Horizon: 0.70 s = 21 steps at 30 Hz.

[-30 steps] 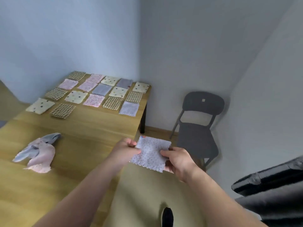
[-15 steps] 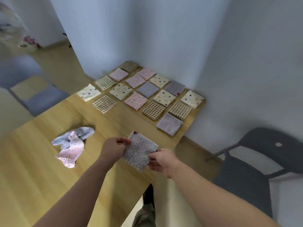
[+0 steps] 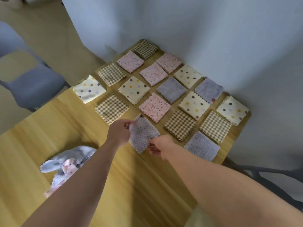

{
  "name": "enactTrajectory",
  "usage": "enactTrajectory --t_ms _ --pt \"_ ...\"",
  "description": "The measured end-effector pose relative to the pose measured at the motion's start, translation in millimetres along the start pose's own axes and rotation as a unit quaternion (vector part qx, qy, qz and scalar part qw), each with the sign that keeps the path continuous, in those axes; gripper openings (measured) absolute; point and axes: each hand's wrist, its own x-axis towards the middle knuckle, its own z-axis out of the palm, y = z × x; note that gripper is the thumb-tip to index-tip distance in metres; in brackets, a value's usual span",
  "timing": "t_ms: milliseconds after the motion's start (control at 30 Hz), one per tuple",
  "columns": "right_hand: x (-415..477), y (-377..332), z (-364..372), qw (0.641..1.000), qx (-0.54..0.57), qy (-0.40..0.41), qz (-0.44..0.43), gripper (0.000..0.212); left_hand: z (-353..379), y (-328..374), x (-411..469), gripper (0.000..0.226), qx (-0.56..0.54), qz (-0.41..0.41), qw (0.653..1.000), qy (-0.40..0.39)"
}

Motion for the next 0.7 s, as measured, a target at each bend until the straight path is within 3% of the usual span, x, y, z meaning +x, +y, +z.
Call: enactTrajectory --t_ms 167,300,533,700 --pt "36 -22 21 1.0 -0.016 0.002 0.011 0.005 10 -24 41 0.062 0.016 -0.021 0.999 0.019" --pt "54 -17 35 0.999 -0.028 0.012 0.014 0.001 18 -43 45 0.061 -0.024 -0.054 0.997 0.056" --pt "34 20 35 0.998 -0.065 0.022 0.013 0.014 33 -57 5 0.043 0.036 0.074 0.981 0.177" --pt "-2 59 34 0.996 -0.09 -0.026 -0.002 0.01 18 -71 -48 0.037 0.137 0.08 0.966 0.206"
